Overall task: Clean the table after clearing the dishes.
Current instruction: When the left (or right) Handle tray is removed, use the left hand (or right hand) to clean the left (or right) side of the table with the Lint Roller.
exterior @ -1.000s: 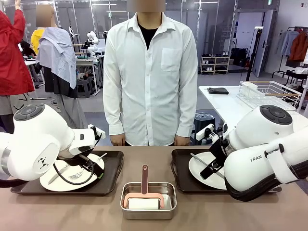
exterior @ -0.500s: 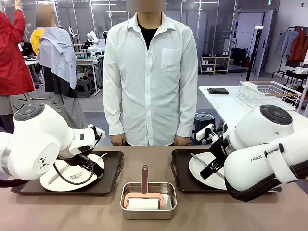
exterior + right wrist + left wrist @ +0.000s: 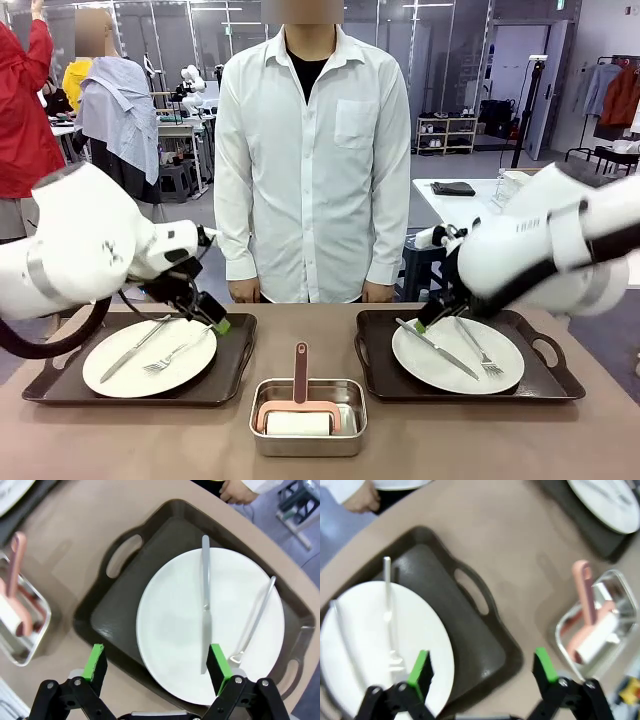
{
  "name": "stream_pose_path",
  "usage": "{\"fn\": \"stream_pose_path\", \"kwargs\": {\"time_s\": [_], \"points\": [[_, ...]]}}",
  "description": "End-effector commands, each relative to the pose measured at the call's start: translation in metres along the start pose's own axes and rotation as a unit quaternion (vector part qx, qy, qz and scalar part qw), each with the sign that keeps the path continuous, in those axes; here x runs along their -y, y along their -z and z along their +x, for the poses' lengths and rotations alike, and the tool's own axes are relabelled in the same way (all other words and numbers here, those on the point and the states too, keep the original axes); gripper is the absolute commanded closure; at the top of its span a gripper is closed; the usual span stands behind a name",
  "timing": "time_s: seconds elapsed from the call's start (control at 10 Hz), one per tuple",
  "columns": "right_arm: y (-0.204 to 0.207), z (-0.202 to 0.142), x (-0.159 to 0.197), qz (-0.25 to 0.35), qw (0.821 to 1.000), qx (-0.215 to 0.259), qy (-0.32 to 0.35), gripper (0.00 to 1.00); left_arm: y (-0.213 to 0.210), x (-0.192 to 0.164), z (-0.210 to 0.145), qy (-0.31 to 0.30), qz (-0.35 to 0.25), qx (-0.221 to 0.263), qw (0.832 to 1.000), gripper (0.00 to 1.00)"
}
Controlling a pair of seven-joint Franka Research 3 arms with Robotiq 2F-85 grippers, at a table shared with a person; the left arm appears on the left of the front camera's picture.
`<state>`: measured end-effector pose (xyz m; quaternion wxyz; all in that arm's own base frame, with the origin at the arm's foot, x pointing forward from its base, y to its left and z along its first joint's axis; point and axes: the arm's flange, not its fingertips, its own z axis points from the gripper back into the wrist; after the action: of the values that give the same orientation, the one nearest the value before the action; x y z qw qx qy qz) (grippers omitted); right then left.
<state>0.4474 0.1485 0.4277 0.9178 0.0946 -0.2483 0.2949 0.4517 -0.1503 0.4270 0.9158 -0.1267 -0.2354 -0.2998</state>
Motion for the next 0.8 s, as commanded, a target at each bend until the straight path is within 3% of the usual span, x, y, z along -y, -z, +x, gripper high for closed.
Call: {"fn": "stream_pose_path", "kwargs": {"time_s": [0.0, 0.3, 0.5, 0.7], "points": [[-0.019, 0.006, 0.051, 0.11, 0.992, -0.004, 0.06, 0.0, -0.023, -0.053, 0.002, -0.028, -0.106, -0.001, 0.994, 0.0], [-0.057, -0.028, 0.124, 0.247, 0.949, 0.02, 0.196, 0.0, -0.061, -0.117, -0.022, -0.089, -0.259, 0.056, 0.96, 0.0], [-0.077, -0.067, 0.173, 0.314, 0.905, 0.052, 0.284, 0.0, -0.083, -0.166, -0.057, -0.174, -0.334, 0.106, 0.92, 0.0], [-0.097, -0.115, 0.219, 0.317, 0.87, 0.094, 0.366, 0.0, -0.108, -0.224, -0.114, -0.231, -0.337, 0.16, 0.898, 0.0]]}}
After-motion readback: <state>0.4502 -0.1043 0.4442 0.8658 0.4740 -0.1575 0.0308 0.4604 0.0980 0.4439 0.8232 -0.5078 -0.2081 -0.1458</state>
